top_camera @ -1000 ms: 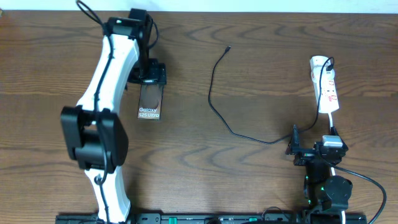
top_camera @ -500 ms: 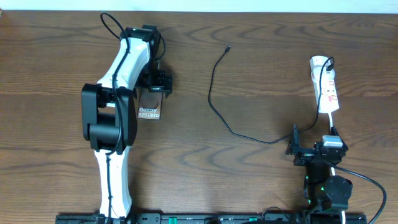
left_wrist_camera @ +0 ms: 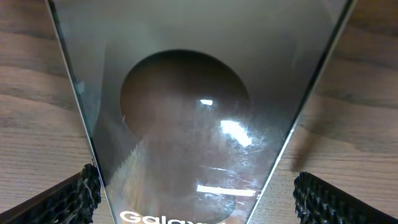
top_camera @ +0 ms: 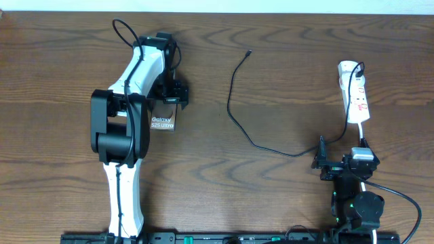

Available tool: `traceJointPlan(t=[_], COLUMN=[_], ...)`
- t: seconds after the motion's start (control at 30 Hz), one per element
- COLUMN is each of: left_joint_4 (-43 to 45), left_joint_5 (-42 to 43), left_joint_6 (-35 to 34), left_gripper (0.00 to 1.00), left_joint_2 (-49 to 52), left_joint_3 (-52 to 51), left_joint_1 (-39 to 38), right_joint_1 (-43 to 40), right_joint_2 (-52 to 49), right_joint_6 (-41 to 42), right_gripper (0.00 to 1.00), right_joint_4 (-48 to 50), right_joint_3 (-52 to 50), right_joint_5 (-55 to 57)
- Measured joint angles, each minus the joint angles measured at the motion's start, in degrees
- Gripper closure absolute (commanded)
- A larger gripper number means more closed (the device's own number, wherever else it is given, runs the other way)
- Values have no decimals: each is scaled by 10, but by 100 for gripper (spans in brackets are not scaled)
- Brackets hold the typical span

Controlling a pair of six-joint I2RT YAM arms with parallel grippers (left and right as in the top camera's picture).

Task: Plug charger to phone and switch on socket
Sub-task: 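Lower the left gripper and close it on the phone's sides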

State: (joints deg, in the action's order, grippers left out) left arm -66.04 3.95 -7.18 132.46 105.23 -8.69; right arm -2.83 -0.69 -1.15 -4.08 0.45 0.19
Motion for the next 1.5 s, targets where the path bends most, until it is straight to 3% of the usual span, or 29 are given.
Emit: traceJointPlan(t=[1.2,1.5], left_joint_4=[49,60], left_joint_5=[7,4], left_joint_6=[9,11], left_gripper=[1,16], left_joint_2=[-19,-20], left_joint_3=[-51,-51], left_joint_1=[4,11], right_joint_1=[0,0], right_joint_2=[0,0], right_joint_6=[0,0], right_gripper=[1,1], right_joint_4=[0,0], right_joint_3=[0,0], right_joint_5=[0,0])
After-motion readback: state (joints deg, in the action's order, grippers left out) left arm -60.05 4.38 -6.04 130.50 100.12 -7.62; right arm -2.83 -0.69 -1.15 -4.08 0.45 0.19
